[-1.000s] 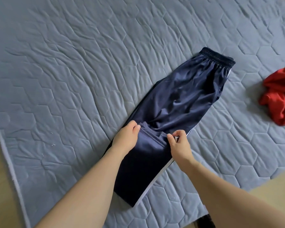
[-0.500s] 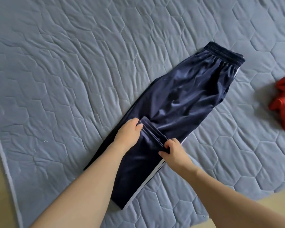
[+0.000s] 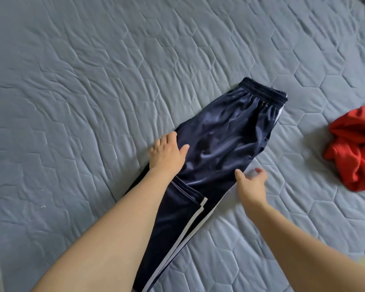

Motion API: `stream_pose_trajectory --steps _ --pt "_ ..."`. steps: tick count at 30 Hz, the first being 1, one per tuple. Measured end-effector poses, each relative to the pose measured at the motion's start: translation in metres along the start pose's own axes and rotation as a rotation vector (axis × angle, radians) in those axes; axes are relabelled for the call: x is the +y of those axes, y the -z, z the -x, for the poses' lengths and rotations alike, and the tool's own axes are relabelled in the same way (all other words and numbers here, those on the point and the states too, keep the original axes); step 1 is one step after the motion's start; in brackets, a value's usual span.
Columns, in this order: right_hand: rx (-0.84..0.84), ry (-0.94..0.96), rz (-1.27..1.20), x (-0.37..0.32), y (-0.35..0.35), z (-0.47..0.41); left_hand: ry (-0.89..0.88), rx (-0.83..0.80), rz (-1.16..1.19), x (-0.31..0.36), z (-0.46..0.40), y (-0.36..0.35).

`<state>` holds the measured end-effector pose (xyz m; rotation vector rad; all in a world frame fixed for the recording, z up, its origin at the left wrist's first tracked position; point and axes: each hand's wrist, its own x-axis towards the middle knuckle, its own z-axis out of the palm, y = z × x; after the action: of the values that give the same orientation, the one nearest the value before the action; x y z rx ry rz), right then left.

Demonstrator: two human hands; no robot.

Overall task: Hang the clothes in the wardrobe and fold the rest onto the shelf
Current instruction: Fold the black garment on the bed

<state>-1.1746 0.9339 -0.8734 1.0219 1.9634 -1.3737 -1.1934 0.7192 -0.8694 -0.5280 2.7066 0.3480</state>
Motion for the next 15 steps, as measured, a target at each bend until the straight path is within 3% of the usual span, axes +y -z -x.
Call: stream_pose_trajectory --steps 2,4,7,12,15 --pt "-0.138 -0.061 -0.163 -0.012 0.003 -0.018 0.036 -0.014 0.046 0.017 -0.019 0.004" --pt "-0.205 -0.013 -0.136 -0.019 0.002 -0.033 0.013 -0.011 0.003 0.030 -0.035 0.002" --pt "-0.168 0.043 -0.019 -0.015 0.001 -0.048 0.011 -0.011 0.035 0.032 -0.057 0.006" --pt "-0.171 -0.010 0.068 -0.013 0.008 -0.061 0.192 -0.008 -0.041 0.032 -0.080 0.008" --pt "-0.246 -0.004 -0.051 -0.029 0.014 -0.065 0.076 0.008 0.033 0.063 -0.092 0.008"
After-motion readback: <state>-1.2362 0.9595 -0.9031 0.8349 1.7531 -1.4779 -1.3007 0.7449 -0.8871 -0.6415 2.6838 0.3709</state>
